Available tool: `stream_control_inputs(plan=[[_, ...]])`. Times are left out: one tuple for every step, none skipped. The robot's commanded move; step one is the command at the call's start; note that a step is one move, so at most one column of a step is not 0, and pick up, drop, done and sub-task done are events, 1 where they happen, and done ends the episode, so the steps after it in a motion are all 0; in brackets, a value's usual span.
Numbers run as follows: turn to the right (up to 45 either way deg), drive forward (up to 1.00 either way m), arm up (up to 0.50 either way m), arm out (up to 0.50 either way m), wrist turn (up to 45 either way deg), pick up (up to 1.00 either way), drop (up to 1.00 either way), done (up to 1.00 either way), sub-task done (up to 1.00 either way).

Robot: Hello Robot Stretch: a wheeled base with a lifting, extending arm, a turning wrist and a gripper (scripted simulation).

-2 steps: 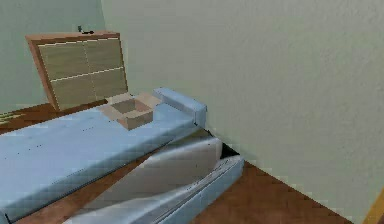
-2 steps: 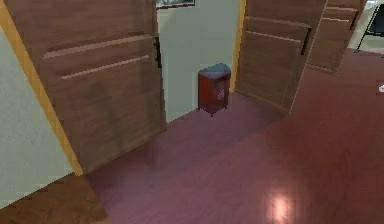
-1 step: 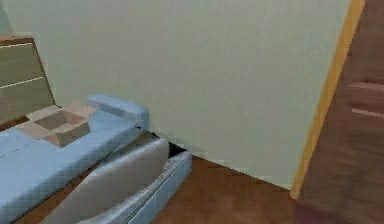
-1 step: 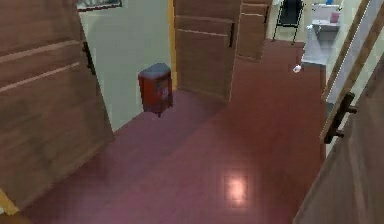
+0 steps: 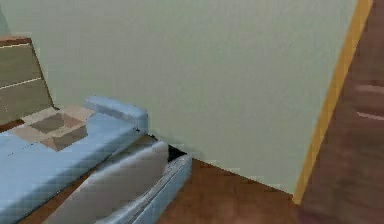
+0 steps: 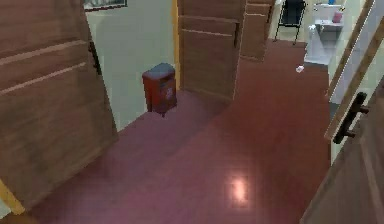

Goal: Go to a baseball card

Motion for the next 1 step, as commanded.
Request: stream_control_inputs(plan=[[-45.0,0.00,0.00,0.00,0.0,0.00,0.00,0.00,0.00]])
